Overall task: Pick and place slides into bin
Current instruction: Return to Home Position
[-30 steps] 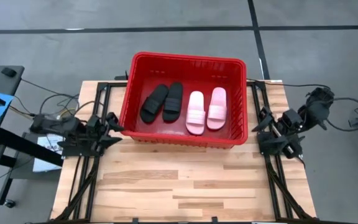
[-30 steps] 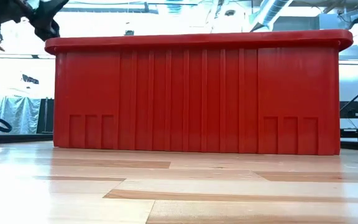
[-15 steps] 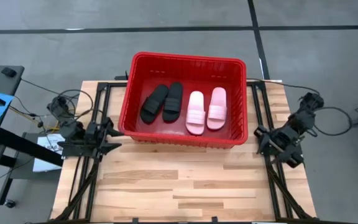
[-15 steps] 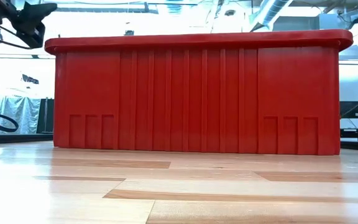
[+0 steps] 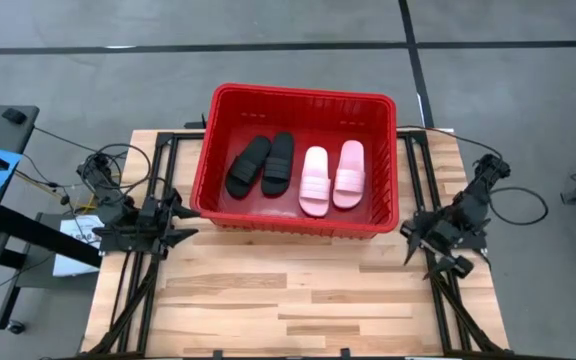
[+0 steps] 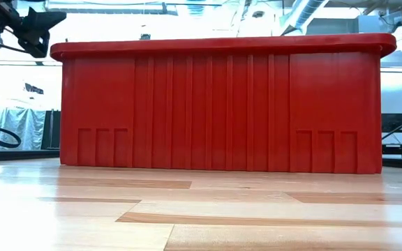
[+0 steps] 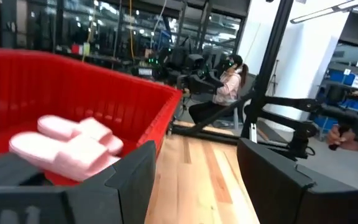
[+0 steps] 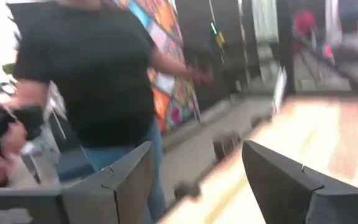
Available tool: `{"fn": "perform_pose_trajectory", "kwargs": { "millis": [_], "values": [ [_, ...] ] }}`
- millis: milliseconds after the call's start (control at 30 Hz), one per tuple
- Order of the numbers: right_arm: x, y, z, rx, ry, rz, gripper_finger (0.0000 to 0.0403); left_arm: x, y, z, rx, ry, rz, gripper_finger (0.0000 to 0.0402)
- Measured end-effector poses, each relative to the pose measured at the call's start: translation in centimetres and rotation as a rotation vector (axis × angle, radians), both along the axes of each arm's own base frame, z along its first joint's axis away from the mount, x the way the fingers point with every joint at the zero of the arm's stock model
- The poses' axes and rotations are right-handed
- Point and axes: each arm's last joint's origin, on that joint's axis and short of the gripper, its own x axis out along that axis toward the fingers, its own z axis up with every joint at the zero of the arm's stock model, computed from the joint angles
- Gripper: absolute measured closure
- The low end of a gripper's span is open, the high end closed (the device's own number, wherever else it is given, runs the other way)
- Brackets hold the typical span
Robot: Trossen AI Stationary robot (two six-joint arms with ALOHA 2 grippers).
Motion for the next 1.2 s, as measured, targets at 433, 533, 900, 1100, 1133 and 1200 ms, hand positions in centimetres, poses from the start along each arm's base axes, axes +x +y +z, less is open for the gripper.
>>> {"fn": "perform_pose_trajectory", "kwargs": {
  "millis": [433, 533, 900, 1100, 1133, 1200],
  "values": [
    [0.0, -0.1, -2.3, -0.129, 0.197, -0.027, 0.0163, 0.0, -0.4, -2.4, -0.193, 0.207, -0.125, 0.0185],
    [-0.1, -0.3, -2.9, -0.139, 0.272, -0.05, 0.0163, 0.0, -0.4, -2.8, -0.218, 0.241, -0.129, 0.0185],
    [-0.2, -0.5, -3.7, -0.148, 0.386, -0.098, 0.0163, -0.2, -0.1, -4.2, -0.272, 0.355, -0.067, 0.0185],
    [-0.2, -0.5, -3.7, -0.148, 0.386, -0.098, 0.0163, -0.2, -0.3, -4.2, -0.263, 0.378, -0.127, 0.0185],
    [-0.2, -0.5, -3.7, -0.148, 0.386, -0.098, 0.0163, -0.2, -0.3, -4.3, -0.247, 0.379, -0.135, 0.0185],
    [-0.2, -0.5, -3.7, -0.148, 0.386, -0.098, 0.0163, -0.2, -0.3, -4.3, -0.218, 0.381, -0.146, 0.0185]
  ]
}}
